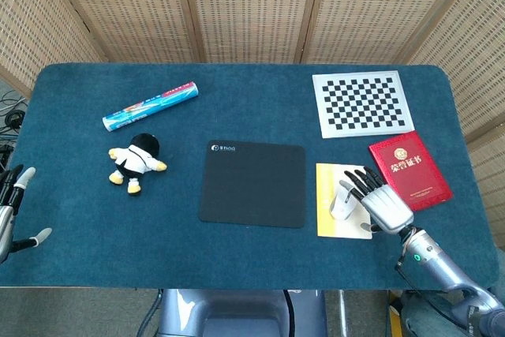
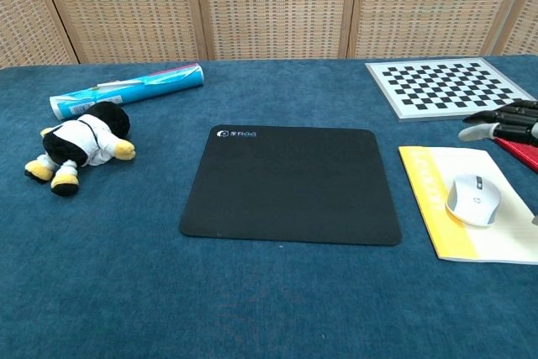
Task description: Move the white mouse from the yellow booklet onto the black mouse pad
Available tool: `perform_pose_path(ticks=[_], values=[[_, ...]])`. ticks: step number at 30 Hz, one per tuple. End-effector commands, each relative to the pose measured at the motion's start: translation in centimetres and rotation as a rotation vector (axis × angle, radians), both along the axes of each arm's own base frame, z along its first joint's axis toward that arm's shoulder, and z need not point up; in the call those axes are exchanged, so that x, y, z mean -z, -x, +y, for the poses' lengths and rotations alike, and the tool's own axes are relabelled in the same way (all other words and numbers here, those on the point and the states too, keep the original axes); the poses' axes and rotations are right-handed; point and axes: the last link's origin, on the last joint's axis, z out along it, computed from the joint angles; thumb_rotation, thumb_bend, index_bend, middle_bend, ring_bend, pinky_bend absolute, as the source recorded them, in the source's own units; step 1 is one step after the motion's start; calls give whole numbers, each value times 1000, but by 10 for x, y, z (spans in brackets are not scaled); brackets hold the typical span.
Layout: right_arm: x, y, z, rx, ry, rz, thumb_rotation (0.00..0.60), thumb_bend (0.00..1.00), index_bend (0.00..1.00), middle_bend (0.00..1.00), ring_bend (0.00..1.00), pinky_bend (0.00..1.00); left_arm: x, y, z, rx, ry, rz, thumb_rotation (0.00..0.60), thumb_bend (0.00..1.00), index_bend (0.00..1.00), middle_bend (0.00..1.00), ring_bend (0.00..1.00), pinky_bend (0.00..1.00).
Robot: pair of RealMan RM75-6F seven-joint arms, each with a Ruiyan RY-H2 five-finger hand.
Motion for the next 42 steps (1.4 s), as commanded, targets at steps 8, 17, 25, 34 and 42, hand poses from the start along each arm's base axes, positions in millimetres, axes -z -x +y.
perform_pose_path(ticks=[8,17,25,34,42], values=[[24,-12,-17,-61,-6,47,600,41,147,67,0,71,-1,0,0,1,-1,-6,600,0,0,0,0,0],[41,-39,-28,-68,-37,31,600,53,162,126,0,104,-2,1,1,-1,-1,-12,600,0,0,0,0,0],[47,-54,-41,-51,-18,64,600,53,171,155,6,115,-4,2,1,-4,-3,-20,600,0,0,0,0,0],[38,-47,-51,32,-66,160,600,53,204,208,92,213,-7,3,1,-7,-6,-26,600,0,0,0,0,0],[35,-46,-56,34,-60,203,600,165,321,369,253,279,-6,3,1,-7,-3,-24,600,0,0,0,0,0]])
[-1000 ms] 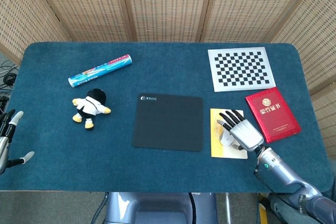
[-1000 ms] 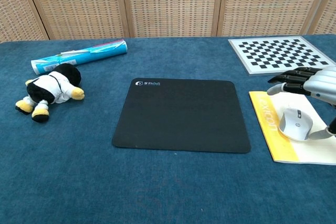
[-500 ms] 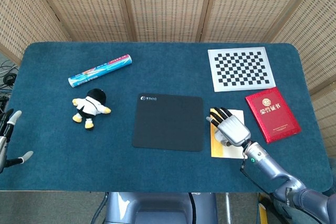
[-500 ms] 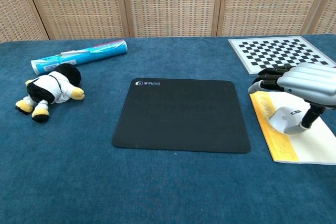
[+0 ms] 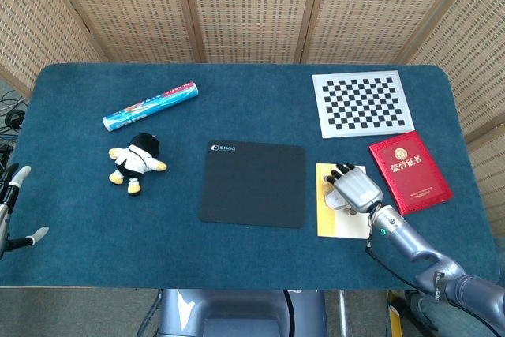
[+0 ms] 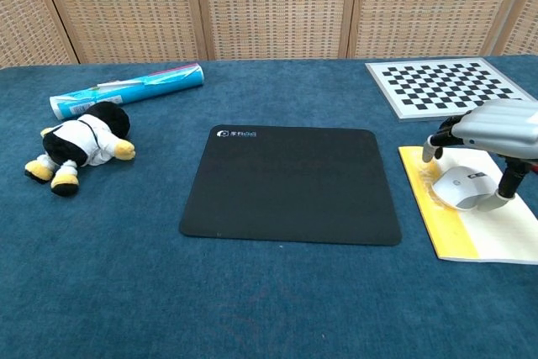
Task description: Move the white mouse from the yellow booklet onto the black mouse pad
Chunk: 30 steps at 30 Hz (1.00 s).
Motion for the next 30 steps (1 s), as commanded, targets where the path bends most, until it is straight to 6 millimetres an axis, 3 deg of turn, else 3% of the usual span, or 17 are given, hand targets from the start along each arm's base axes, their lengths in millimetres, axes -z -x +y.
perform_pose_path(ticks=[1,8,13,18,23,30], values=[[1,0,-2,6,-4,6,600,193,345,395,275,282,0,0,0,1,0,0,600,0,0,0,0,0],[4,-3,-1,-22,6,-17,600,283,539,559,399,326,0,-1,0,0,-2,-1,600,0,0,0,0,0],[5,-7,-1,-52,18,-43,600,354,572,578,407,327,0,0,1,-2,0,-2,600,0,0,0,0,0],[1,-20,-1,-112,26,-72,600,363,572,578,407,327,0,1,2,-7,2,-5,600,0,0,0,0,0],[-2,-50,-10,-213,19,-53,600,416,572,576,407,328,-2,2,5,-17,1,-12,600,0,0,0,0,0],[13,-126,-32,-410,-46,37,600,517,572,574,407,329,0,5,11,-39,8,-7,600,0,0,0,0,0]])
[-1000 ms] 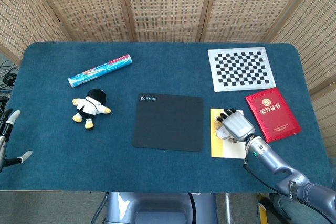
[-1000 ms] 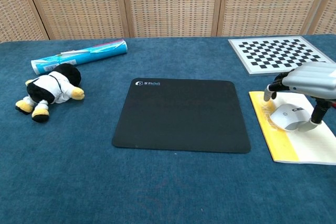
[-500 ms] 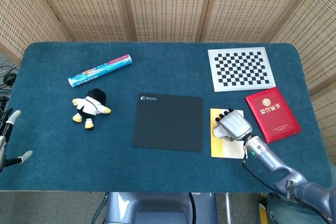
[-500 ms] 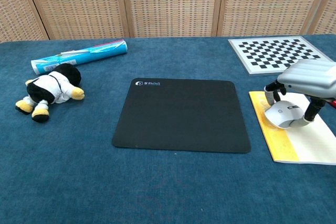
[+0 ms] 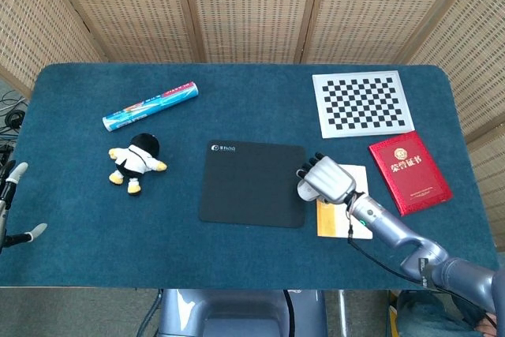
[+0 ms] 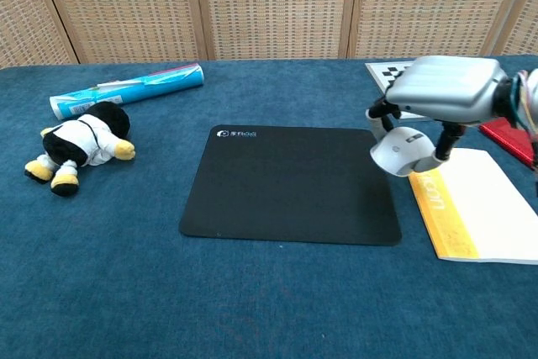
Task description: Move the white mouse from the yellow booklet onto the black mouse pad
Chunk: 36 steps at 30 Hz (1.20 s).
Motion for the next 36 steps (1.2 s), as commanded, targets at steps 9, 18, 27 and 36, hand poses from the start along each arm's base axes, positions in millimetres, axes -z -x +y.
perform_pose_path(ticks=[9,18,27,36], values=[[56,-121,-12,-468,-164,192,600,618,572,573,407,404,4,12,19,-70,11,12,600,0,0,0,0,0],[94,-138,-21,-577,-244,269,600,671,572,572,407,418,0,23,30,-124,9,-6,600,0,0,0,0,0],[109,-136,-27,-627,-255,299,600,672,572,568,407,418,-2,30,38,-154,17,-21,600,0,0,0,0,0],[105,-131,-36,-731,-170,383,600,196,150,83,66,379,-3,30,38,-157,18,-27,600,0,0,0,0,0]])
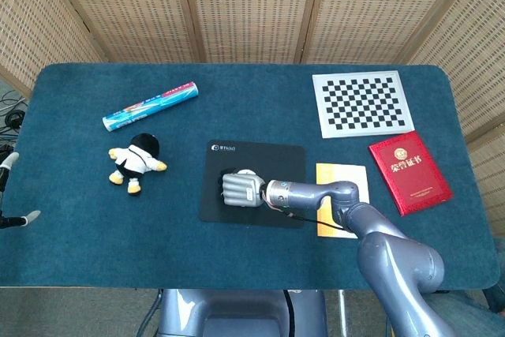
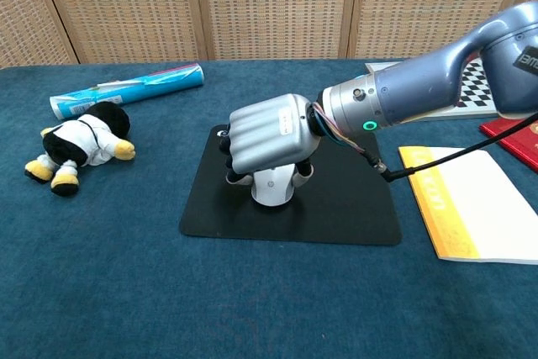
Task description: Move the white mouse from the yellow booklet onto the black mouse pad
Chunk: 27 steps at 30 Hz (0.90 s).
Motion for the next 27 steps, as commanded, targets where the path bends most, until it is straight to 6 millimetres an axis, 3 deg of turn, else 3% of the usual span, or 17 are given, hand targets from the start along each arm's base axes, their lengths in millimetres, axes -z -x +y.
perform_pose_path(ticks=[1,6,12,16,22,27], values=[[-6,0,-2,-31,16,-6,600,169,142,53,46,364,0,-1,0,2,3,0,600,0,0,0,0,0],[-25,2,-6,-26,44,-49,600,143,135,24,22,332,1,-2,-2,12,8,-3,600,0,0,0,0,0],[-72,19,-5,29,103,-171,600,144,134,24,22,331,0,-4,-5,28,16,-14,600,0,0,0,0,0],[-113,50,2,130,174,-271,600,142,134,24,22,316,1,-3,-8,36,22,-20,600,0,0,0,0,0],[-183,127,32,412,341,-442,600,142,134,24,12,255,3,-11,-11,84,41,-27,600,0,0,0,0,0],[-216,178,66,661,466,-490,600,77,62,0,0,129,7,-21,-19,164,60,-23,600,0,0,0,0,0]])
